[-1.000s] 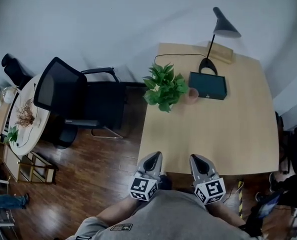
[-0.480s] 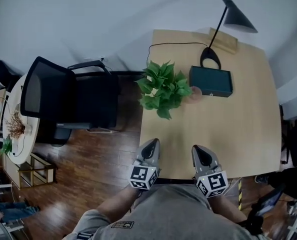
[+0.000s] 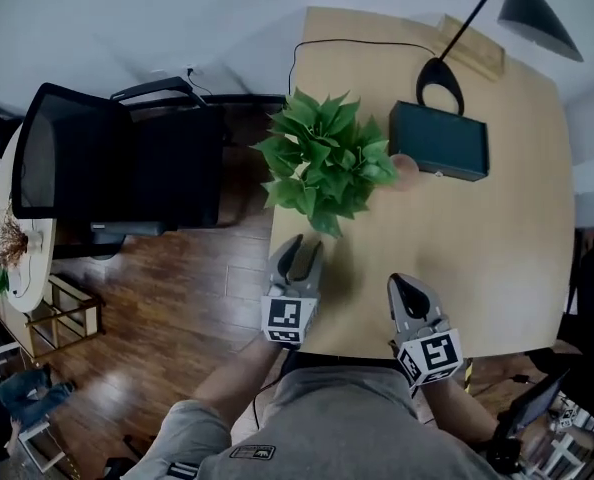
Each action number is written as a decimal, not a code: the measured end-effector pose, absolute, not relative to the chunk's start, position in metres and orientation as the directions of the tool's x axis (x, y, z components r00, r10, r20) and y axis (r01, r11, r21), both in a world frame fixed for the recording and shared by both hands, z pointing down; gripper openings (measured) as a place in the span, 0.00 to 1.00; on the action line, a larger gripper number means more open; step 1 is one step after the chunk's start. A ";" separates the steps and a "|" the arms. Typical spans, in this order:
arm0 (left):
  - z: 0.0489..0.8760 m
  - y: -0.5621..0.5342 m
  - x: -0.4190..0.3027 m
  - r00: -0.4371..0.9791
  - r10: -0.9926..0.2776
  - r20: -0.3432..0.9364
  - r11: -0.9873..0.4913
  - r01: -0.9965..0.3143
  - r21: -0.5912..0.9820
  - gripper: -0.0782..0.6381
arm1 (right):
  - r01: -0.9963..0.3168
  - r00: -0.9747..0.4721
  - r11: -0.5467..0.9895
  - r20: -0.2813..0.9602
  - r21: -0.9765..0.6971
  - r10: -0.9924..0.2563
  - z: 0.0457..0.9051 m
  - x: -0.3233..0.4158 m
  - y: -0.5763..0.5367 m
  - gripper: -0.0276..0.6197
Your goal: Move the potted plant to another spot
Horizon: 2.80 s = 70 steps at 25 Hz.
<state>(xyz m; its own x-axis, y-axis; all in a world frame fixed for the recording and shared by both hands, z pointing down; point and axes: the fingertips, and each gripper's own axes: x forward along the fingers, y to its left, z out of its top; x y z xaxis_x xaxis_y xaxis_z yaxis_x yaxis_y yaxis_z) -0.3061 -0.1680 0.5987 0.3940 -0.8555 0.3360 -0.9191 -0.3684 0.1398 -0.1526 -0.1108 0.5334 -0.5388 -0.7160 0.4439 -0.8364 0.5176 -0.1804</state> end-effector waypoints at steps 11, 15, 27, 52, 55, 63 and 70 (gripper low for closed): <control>0.622 -0.233 -0.287 0.460 -0.831 0.313 -0.477 -0.879 0.025 0.78 | -0.828 -0.548 0.524 0.492 -0.201 -0.677 0.560 -0.155 -0.125 0.05; 0.617 -0.256 -0.280 0.478 -0.828 0.293 -0.496 -0.868 0.015 0.85 | -0.828 -0.547 0.521 0.504 -0.208 -0.669 0.568 -0.154 -0.126 0.05; 0.607 -0.288 -0.270 0.495 -0.834 0.244 -0.518 -0.854 -0.036 0.90 | -0.825 -0.554 0.507 0.528 -0.249 -0.644 0.578 -0.149 -0.121 0.05; 0.602 -0.282 -0.265 0.488 -0.851 0.194 -0.498 -0.867 -0.007 0.84 | -0.815 -0.568 0.524 0.517 -0.247 -0.640 0.587 -0.136 -0.120 0.05; 0.595 -0.280 -0.268 0.486 -0.856 0.177 -0.495 -0.869 -0.009 0.84 | -0.812 -0.570 0.533 0.519 -0.238 -0.637 0.586 -0.139 -0.119 0.05; 0.563 -0.272 -0.269 0.487 -0.865 0.123 -0.494 -0.869 -0.031 0.84 | -0.810 -0.574 0.544 0.480 -0.218 -0.663 0.571 -0.143 -0.122 0.05; 0.500 -0.271 -0.272 0.492 -0.870 0.039 -0.493 -0.869 -0.038 0.84 | -0.809 -0.576 0.563 0.410 -0.167 -0.707 0.532 -0.149 -0.129 0.05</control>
